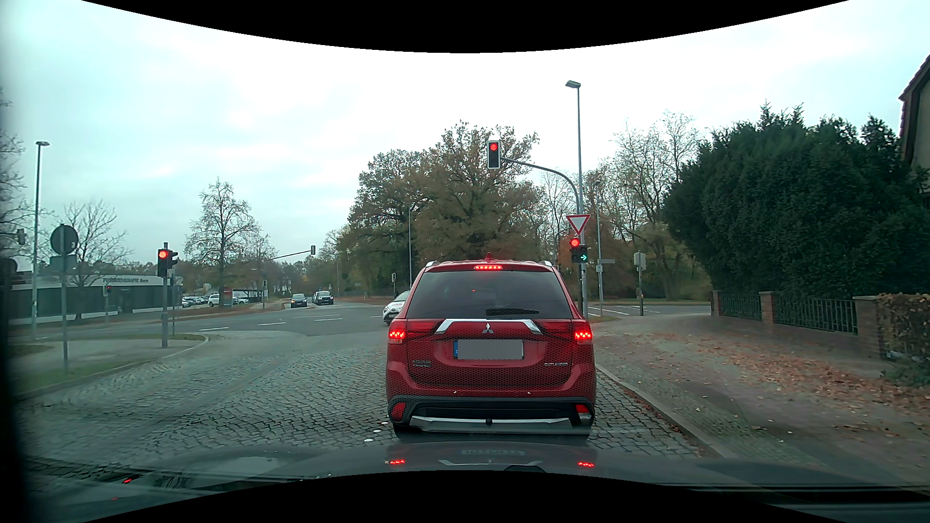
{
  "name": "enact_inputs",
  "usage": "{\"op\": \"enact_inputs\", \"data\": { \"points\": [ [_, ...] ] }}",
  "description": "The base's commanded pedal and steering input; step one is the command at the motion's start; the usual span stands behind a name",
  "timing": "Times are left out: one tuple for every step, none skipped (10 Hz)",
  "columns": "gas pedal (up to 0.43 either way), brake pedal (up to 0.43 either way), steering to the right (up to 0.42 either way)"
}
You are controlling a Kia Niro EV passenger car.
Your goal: Follow the waypoints while adhering to traffic rules and regulations
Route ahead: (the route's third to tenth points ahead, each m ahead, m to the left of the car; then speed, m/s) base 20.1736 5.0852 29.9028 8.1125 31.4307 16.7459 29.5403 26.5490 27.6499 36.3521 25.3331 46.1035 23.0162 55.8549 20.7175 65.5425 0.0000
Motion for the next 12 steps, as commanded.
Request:
{"op": "enact_inputs", "data": {
  "points": [
    [0.0, 0.366, -0.004],
    [0.0, 0.366, -0.004],
    [0.0, 0.366, -0.004],
    [0.0, 0.366, -0.004],
    [0.0, 0.366, -0.004],
    [0.0, 0.366, -0.004],
    [0.0, 0.366, -0.004],
    [0.0, 0.366, -0.004],
    [0.0, 0.366, -0.004],
    [0.0, 0.366, -0.004],
    [0.0, 0.366, -0.004],
    [0.0, 0.366, -0.004]
  ]
}}
